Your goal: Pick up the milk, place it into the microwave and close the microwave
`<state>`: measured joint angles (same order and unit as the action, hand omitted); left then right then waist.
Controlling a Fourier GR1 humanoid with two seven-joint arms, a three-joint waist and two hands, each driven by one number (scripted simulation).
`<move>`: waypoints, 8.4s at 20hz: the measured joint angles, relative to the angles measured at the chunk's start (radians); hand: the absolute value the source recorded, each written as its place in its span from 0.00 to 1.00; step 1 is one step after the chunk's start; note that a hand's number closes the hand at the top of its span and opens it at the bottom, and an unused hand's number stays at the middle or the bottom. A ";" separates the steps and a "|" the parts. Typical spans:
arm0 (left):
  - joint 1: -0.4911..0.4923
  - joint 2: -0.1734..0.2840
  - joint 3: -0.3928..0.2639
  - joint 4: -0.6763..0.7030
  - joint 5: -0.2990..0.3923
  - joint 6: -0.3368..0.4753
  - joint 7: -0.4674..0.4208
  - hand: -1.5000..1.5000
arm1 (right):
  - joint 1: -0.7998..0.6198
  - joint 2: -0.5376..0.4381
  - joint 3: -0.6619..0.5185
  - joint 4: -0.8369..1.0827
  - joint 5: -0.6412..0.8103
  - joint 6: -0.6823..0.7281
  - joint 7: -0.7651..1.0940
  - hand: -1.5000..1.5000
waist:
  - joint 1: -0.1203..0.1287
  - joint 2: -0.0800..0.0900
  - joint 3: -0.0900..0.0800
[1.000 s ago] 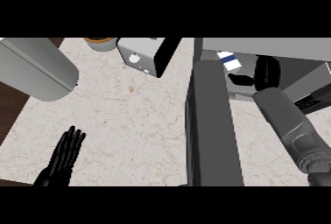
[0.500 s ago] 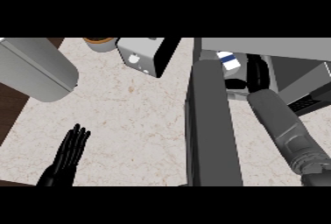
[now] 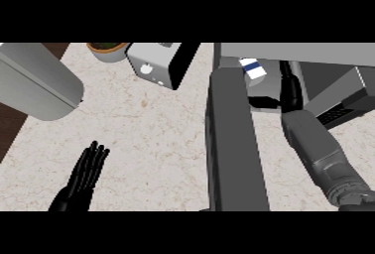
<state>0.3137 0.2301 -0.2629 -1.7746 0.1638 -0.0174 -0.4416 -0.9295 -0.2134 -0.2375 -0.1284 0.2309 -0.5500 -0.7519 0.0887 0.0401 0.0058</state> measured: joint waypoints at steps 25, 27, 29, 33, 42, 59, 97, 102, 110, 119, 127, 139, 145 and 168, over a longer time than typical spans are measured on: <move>-0.058 -0.068 -0.058 0.014 -0.072 0.029 0.064 0.00 | 0.350 0.055 -0.090 -0.043 -0.129 0.449 -0.287 0.00 | -0.074 -0.034 -0.004; -0.060 -0.070 -0.062 0.014 -0.057 0.013 0.072 0.00 | 0.378 0.063 -0.093 -0.066 -0.145 0.507 -0.292 0.00 | -0.083 -0.038 -0.005; -0.058 -0.072 -0.083 0.032 -0.054 -0.008 0.070 1.00 | 0.410 0.063 -0.094 -0.090 -0.159 0.567 -0.298 0.00 | -0.090 -0.040 -0.005; -0.089 -0.065 -0.112 0.052 -0.086 -0.022 0.110 1.00 | 0.481 0.070 -0.087 -0.156 -0.182 0.643 -0.304 0.00 | -0.098 -0.043 -0.006; -0.173 -0.032 -0.159 0.177 -0.221 -0.038 0.122 1.00 | 0.660 0.057 -0.044 -0.410 -0.236 0.724 -0.260 0.00 | -0.116 -0.047 -0.008; -0.450 -0.205 -0.429 0.538 -0.339 0.058 0.163 1.00 | 1.134 0.002 0.031 -1.171 -0.439 0.891 -0.014 0.00 | -0.126 -0.042 -0.008; -1.110 -0.229 -0.570 0.845 0.351 0.633 0.006 0.00 | 1.133 -0.144 0.065 -1.641 -0.700 1.072 0.259 0.00 | -0.407 0.034 -0.013; -1.166 -0.230 -0.555 0.888 0.396 0.648 -0.018 0.00 | 1.105 -0.166 0.064 -1.643 -0.742 1.095 0.281 0.00 | -0.427 0.044 -0.011; -1.210 -0.230 -0.560 0.930 0.457 0.663 -0.061 0.00 | 1.065 -0.199 0.064 -1.647 -0.798 1.124 0.311 0.00 | -0.457 0.052 -0.010; -1.223 -0.222 -0.574 0.959 0.506 0.683 -0.124 0.00 | 1.033 -0.237 0.047 -1.647 -0.846 1.129 0.348 0.00 | -0.483 0.054 -0.010; -1.225 -0.221 -0.588 0.973 0.548 0.694 -0.178 0.00 | 1.007 -0.263 0.037 -1.643 -0.884 1.128 0.379 0.00 | -0.494 0.057 -0.010; -1.232 -0.221 -0.607 0.995 0.604 0.700 -0.241 0.00 | 0.979 -0.298 0.029 -1.634 -0.935 1.139 0.415 0.00 | -0.505 0.059 -0.009; -1.235 -0.221 -0.618 1.001 0.634 0.700 -0.259 0.00 | 0.967 -0.316 0.029 -1.633 -0.958 1.147 0.433 0.00 | -0.511 0.058 -0.008; -1.301 -0.194 -0.694 1.080 0.636 0.734 -0.245 0.00 | 0.953 -0.360 0.020 -1.640 -1.032 1.153 0.483 0.00 | -0.477 0.032 0.005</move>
<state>-0.9874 0.0365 -0.9571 -0.6944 0.8002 0.7164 -0.6862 0.0236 -0.5734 -0.2180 -1.7688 -0.8007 0.6027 -0.2690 -0.3882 0.0716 0.0108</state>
